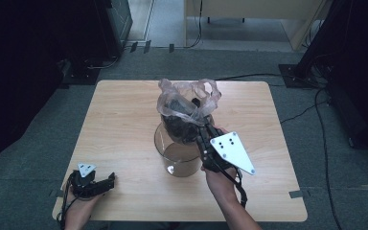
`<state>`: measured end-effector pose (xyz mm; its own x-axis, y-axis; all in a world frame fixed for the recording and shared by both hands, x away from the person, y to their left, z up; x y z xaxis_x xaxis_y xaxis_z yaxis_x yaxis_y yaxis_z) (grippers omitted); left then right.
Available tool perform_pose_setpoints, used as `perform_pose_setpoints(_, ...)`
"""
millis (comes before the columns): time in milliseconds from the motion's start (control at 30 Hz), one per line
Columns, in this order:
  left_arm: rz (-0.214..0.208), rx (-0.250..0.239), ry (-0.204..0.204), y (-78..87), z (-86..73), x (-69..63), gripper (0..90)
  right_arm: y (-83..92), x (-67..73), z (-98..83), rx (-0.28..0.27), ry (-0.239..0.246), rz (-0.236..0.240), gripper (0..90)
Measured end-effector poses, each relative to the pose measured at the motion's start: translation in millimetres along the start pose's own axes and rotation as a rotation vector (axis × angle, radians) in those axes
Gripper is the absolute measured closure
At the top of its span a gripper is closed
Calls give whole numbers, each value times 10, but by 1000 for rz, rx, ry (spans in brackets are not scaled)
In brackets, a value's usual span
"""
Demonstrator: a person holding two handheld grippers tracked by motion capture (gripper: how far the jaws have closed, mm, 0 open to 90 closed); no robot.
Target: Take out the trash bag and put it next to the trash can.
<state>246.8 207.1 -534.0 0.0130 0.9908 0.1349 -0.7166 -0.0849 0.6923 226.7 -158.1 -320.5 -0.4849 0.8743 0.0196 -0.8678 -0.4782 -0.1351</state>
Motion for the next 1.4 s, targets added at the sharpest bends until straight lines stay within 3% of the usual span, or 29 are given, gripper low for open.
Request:
perform_pose_setpoints(167, 0, -44, 6, -5, -42, -3, 101, 32, -52, 65, -66, 27, -62, 900)
perform_pose_setpoints(433, 4, -44, 15, 5, -55, -3, 102, 79, -258, 84, -109, 81, -187, 900)
perform_pose_setpoints(667, 4, -44, 16, 5, -55, -4, 102, 102, -492, -59, -67, 65, -255, 900)
perform_pose_setpoints(900, 7, -45, 19, -1, -50, -6, 103, -49, -687, -405, 34, 39, -307, 900)
perform_pose_setpoints(967, 7, -46, 21, -1, -50, -7, 103, -133, -738, -497, 56, 39, -308, 900)
perform_pose_setpoints(1100, 7, -46, 21, 0, -51, -5, 105, -262, -821, -661, 95, -10, -272, 900)
perform_pose_setpoints(1233, 8, -47, 21, -1, -51, -4, 107, -287, -930, -817, 123, -53, -271, 900)
perform_pose_setpoints(1400, 8, -47, 22, -1, -51, -6, 107, -234, -1133, -812, 112, -87, -314, 900)
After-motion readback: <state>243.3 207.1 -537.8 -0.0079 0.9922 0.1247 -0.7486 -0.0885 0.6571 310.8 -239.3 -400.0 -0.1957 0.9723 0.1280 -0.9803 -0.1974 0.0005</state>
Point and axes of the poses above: each handheld gripper's, and its own axes: y roughly backward along the jaws, z roughly out of its top, x roughly to its left, the point moved 2 cm from there along -y, roughly forward along the jaws, and after that the axes turned 11 degrees about z, right-handed, at the moved point
